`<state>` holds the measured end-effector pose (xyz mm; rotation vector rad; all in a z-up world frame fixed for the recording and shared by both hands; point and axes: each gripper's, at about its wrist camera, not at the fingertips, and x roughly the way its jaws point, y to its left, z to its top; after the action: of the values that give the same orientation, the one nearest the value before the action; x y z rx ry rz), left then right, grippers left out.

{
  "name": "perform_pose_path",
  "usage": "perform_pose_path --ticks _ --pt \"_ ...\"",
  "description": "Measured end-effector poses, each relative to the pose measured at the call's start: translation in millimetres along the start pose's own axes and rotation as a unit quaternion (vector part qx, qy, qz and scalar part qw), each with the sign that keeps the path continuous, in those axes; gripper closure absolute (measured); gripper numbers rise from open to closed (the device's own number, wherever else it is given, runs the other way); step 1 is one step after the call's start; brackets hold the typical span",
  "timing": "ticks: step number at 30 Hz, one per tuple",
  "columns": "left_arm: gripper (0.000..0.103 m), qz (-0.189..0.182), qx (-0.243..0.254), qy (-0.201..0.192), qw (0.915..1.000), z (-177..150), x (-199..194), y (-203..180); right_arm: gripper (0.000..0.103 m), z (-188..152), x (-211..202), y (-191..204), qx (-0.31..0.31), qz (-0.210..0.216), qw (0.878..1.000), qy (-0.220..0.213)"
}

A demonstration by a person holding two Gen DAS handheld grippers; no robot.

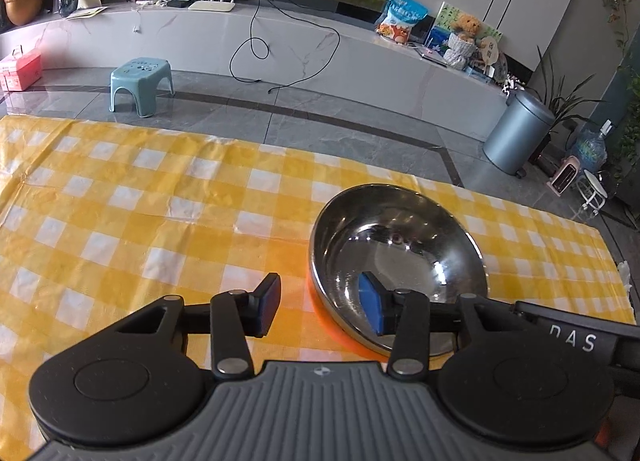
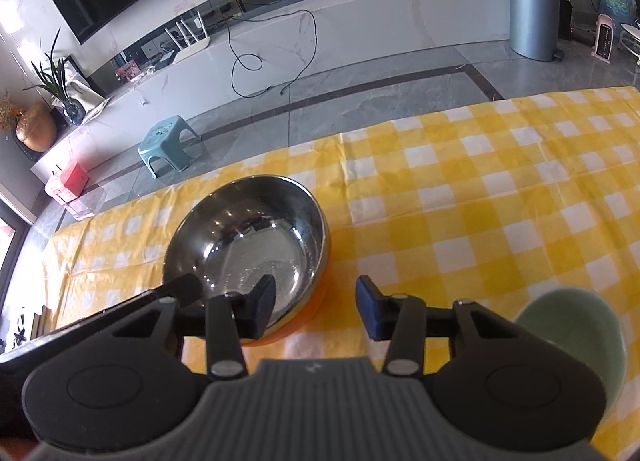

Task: Organize plates and bowls
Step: 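Close both grippers on the rim of the orange steel bowl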

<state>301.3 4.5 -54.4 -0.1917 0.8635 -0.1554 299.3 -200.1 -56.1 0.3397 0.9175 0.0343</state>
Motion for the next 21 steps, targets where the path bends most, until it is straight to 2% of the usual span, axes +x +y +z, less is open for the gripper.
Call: perform_pose_path --ticks 9,12,17,21 --pt "0.07 0.0 -0.013 0.005 0.9999 1 14 3 0.067 4 26 1 0.008 -0.008 1.0 0.012" --pt "0.075 0.003 -0.009 0.002 1.0 1 14 1 0.072 3 29 3 0.009 -0.009 1.0 0.016" --pt "0.088 0.007 0.004 -0.008 0.9999 3 10 -5 0.079 2 32 4 0.017 -0.004 1.0 0.021" --pt "0.09 0.013 0.006 -0.007 0.9999 5 11 -8 0.079 1 31 3 0.022 -0.002 1.0 0.019"
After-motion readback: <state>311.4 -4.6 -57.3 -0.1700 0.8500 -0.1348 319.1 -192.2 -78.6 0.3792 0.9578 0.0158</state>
